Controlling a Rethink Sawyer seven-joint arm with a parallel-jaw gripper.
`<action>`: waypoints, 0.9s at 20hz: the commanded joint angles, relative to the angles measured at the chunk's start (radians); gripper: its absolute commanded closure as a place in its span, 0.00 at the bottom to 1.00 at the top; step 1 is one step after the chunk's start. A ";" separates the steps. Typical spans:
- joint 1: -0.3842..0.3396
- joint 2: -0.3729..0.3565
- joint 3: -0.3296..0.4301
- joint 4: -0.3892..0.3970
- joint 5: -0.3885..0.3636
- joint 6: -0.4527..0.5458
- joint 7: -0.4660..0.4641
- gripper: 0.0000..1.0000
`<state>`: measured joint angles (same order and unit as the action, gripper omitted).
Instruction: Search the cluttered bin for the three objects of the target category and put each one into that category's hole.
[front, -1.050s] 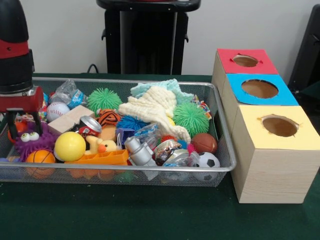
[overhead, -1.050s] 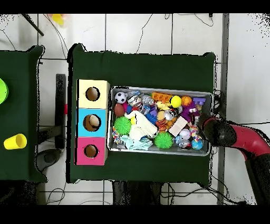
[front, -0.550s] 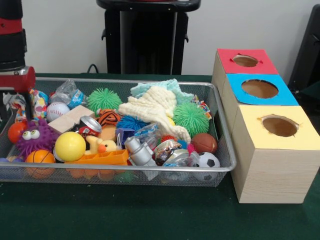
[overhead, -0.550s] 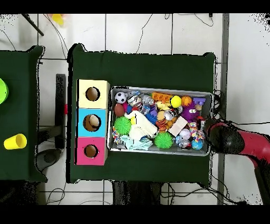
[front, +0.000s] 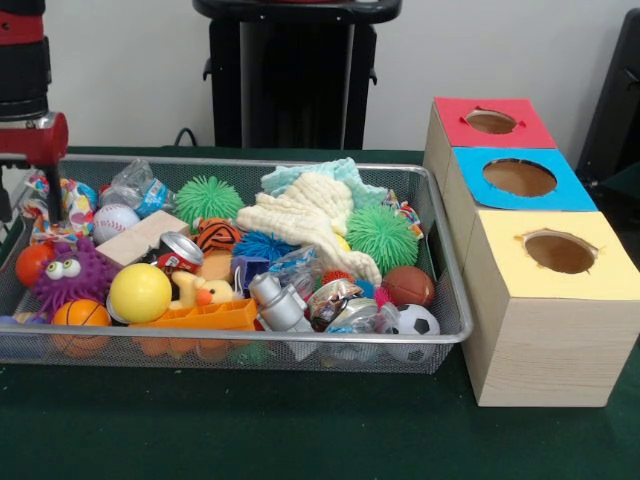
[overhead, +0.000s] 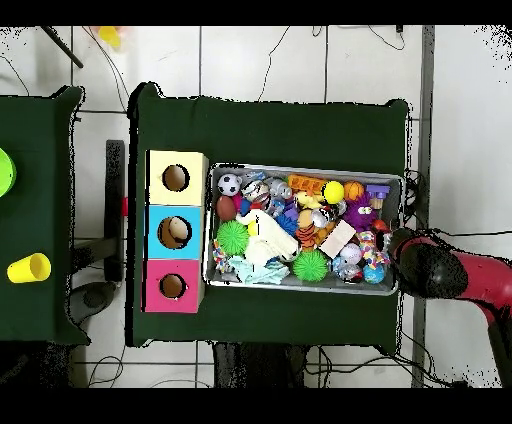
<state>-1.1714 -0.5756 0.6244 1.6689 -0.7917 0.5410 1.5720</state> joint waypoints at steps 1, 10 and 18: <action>0.009 0.029 0.009 0.070 -0.035 0.044 -0.166 0.00; 0.013 0.048 -0.031 0.111 -0.066 -0.002 -0.107 0.00; 0.018 0.062 -0.049 0.104 -0.090 -0.030 -0.100 0.00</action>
<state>-1.1706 -0.5550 0.6030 1.7351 -0.7923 0.5408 1.5720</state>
